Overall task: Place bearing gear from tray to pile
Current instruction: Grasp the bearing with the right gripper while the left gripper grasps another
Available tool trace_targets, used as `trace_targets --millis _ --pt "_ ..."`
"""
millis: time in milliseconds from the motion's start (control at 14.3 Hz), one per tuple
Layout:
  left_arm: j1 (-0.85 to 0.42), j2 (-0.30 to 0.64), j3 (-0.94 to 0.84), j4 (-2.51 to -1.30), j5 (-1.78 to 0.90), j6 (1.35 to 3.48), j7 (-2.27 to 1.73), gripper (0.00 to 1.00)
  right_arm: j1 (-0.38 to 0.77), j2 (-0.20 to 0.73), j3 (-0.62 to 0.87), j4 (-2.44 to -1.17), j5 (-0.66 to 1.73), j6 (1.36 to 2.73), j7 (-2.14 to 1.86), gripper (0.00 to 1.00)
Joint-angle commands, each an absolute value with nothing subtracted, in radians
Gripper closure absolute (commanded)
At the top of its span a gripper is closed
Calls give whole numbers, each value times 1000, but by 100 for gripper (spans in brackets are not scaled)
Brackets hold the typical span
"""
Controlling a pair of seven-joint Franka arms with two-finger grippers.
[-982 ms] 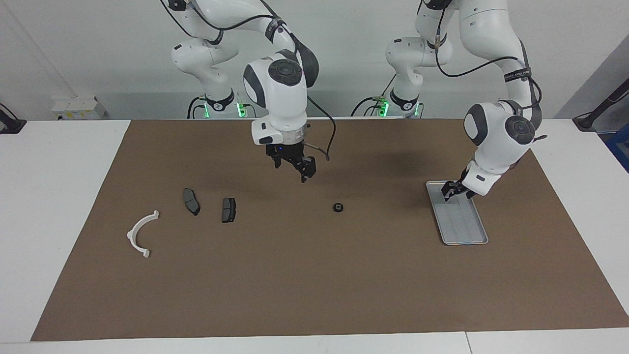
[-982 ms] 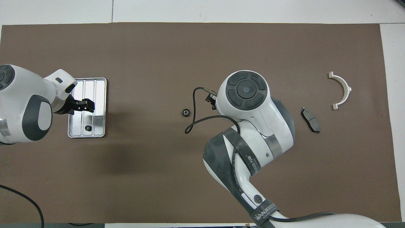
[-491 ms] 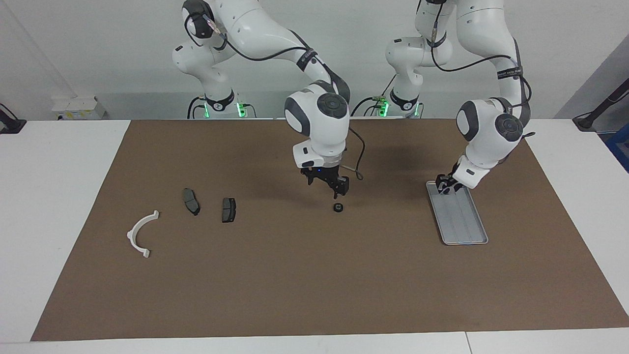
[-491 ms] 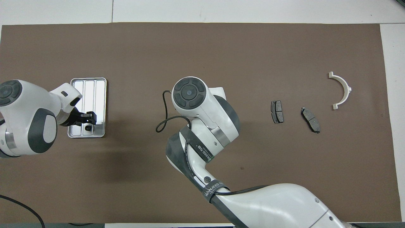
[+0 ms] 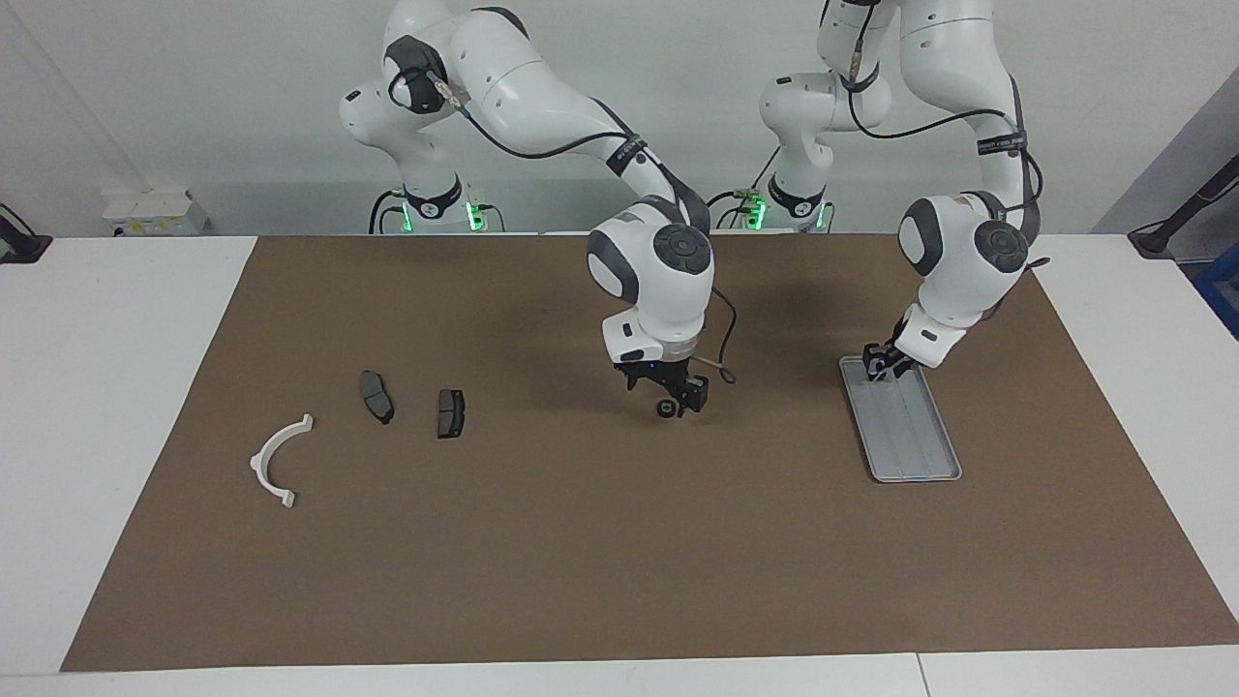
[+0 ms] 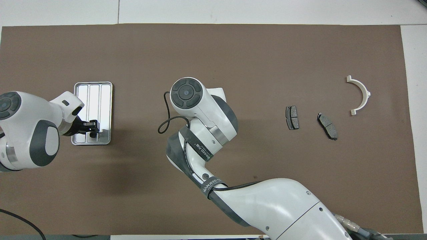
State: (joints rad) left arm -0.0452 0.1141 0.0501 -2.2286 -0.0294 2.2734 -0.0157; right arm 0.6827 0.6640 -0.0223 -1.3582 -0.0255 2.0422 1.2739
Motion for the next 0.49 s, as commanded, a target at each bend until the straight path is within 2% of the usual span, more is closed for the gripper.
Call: trace_targets --millis 0,421 --pt "-34 78 46 -2284 -48 2315 6 45 698 681 -18 -1339 -20 2069 1229 0" --pt "-35 77 44 -2299 -48 2319 -2 45 709 707 -18 -1348 -26 2088 1181 0"
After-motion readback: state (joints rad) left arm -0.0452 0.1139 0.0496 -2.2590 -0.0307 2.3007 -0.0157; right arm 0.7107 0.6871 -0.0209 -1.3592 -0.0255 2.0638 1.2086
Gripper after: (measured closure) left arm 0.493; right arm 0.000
